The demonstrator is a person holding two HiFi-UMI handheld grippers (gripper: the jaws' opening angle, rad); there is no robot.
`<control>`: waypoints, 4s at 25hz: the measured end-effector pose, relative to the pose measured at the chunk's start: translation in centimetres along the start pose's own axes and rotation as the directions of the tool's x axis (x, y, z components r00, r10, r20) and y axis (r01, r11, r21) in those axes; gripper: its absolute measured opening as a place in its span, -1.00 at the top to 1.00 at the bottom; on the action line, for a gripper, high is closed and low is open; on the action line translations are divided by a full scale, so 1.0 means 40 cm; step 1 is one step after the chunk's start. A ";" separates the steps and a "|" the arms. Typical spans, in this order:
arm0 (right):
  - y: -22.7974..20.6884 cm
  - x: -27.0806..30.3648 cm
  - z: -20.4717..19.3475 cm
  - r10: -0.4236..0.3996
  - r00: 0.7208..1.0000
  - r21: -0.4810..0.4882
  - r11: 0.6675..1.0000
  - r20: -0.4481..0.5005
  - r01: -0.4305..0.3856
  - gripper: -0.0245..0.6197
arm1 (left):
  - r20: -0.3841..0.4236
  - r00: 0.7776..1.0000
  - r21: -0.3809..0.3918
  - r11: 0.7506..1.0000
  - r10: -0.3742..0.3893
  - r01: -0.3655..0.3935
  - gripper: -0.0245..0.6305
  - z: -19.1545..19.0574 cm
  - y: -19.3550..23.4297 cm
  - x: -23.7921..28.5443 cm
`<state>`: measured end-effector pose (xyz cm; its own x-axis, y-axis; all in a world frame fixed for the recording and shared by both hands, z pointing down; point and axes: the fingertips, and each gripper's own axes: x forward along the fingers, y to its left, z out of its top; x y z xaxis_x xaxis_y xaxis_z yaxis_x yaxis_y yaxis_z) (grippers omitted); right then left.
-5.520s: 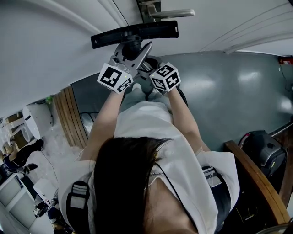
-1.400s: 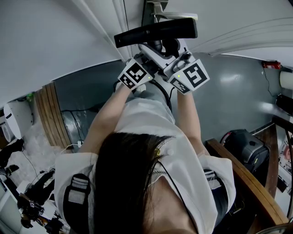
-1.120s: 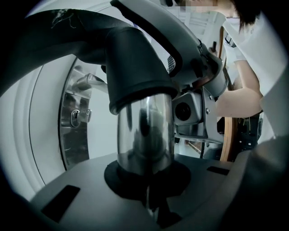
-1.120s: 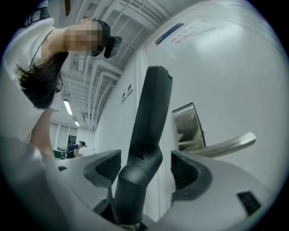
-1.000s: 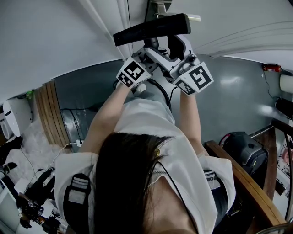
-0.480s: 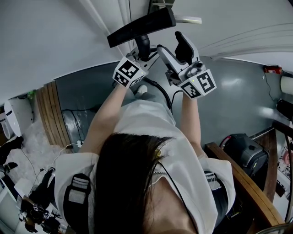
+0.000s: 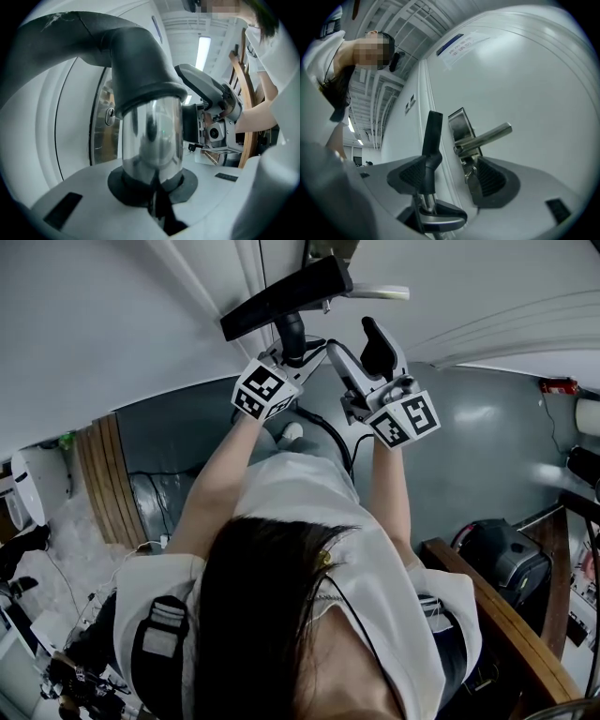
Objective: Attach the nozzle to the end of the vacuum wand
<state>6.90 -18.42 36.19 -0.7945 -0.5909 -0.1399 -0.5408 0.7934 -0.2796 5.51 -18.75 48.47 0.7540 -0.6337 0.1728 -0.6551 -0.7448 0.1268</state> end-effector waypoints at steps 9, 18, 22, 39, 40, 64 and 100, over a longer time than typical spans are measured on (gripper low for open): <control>-0.019 0.002 -0.038 -0.012 0.999 0.031 0.999 -0.032 0.013 -0.11 | -0.003 1.000 -0.018 1.000 0.012 -0.012 0.88 -0.001 0.041 0.008; -0.022 0.004 -0.066 -0.006 0.999 0.047 0.999 -0.054 0.009 -0.11 | -0.008 1.000 -0.026 0.999 0.021 -0.021 0.88 -0.008 0.057 0.015; -0.031 0.005 -0.077 -0.020 0.998 0.051 0.998 -0.065 0.024 -0.12 | -0.009 1.000 -0.024 1.000 0.011 -0.011 0.88 -0.007 0.057 0.019; -0.013 0.021 -0.091 0.006 0.996 0.077 0.997 -0.086 0.000 -0.11 | -0.048 0.999 -0.028 0.999 -0.026 0.024 0.87 -0.005 0.051 0.051; -0.011 0.023 -0.092 0.007 0.996 0.078 0.997 -0.087 -0.001 -0.12 | -0.047 0.998 -0.033 0.999 -0.044 0.042 0.86 -0.004 0.048 0.049; -0.009 0.068 -0.093 0.024 0.998 0.117 0.993 -0.053 -0.018 -0.12 | 0.113 0.983 -0.265 0.950 -0.142 0.168 -0.08 -0.015 0.051 -0.029; -0.006 -0.005 -0.099 -0.162 0.986 0.110 0.980 -0.048 0.167 -0.24 | 0.119 0.992 -0.350 0.934 -0.030 0.070 -0.32 -0.049 0.075 -0.228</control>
<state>6.10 -17.90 40.05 -0.7085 -0.7042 -0.0470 -0.6321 0.6628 -0.4016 -3.44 -14.80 49.20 0.7737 -0.6314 0.0519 -0.5759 -0.6669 0.4728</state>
